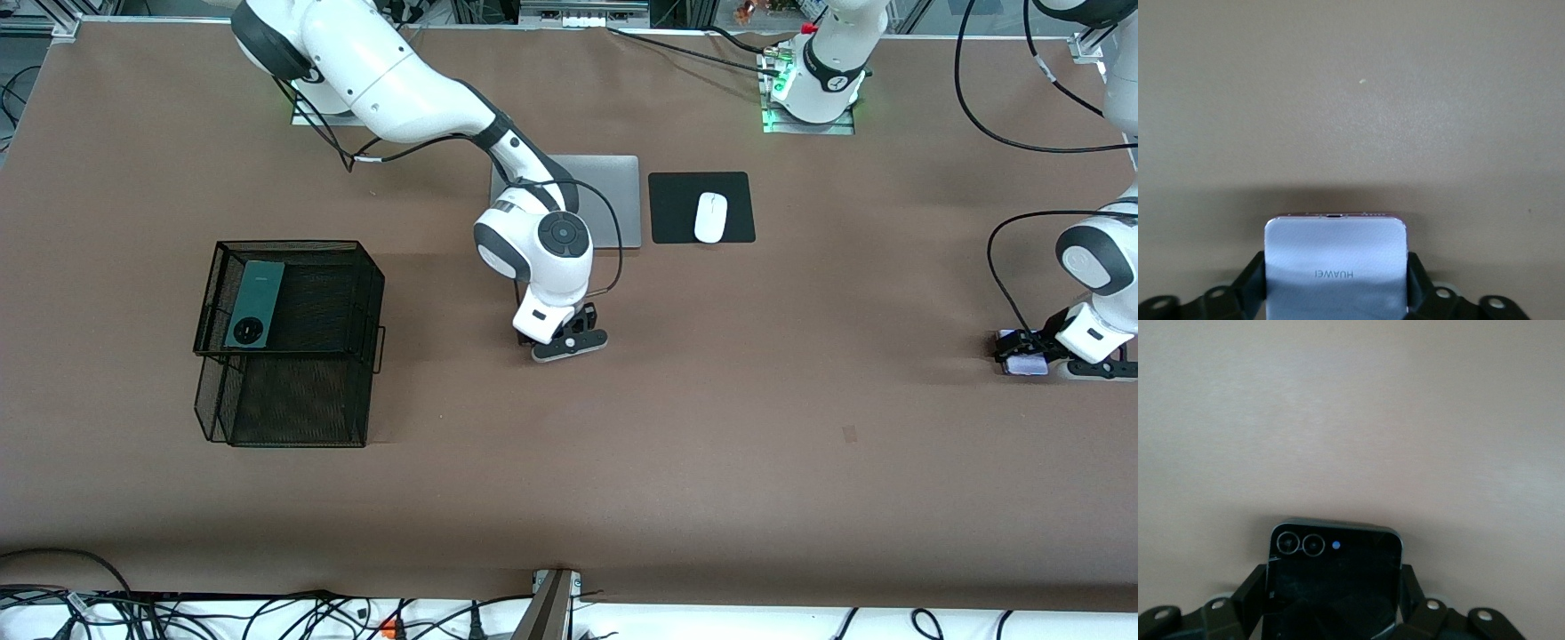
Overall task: Place phones with both arms
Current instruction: 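Carry the flip phone toward the basket while the left gripper grasps the white phone, then lower the flip phone into the basket while the left gripper carries the white phone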
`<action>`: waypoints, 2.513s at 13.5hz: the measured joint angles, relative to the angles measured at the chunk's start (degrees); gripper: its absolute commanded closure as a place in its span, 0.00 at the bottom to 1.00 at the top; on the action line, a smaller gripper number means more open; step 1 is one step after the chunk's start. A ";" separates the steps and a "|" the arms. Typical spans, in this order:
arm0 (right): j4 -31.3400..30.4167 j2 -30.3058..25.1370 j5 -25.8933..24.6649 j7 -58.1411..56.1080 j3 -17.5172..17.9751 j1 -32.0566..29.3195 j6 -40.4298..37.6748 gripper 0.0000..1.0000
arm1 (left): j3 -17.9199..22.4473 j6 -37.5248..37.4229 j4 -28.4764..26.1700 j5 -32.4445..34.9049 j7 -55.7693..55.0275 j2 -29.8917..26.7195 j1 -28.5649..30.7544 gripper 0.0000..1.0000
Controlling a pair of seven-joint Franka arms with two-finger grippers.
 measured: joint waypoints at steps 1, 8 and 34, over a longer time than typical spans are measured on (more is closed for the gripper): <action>0.42 -1.82 0.03 -0.01 -0.17 -0.31 -2.92 0.89 | -0.04 0.08 0.03 0.00 -0.02 0.14 -0.01 0.91; 0.10 -18.68 10.25 -17.75 -6.87 -9.57 -18.22 0.88 | -1.07 -2.05 3.06 0.00 -0.11 0.20 -2.94 1.00; -48.93 -41.56 21.78 -29.24 -7.75 -28.29 9.73 0.15 | 7.04 -16.57 30.98 0.08 -82.65 15.95 -77.97 1.00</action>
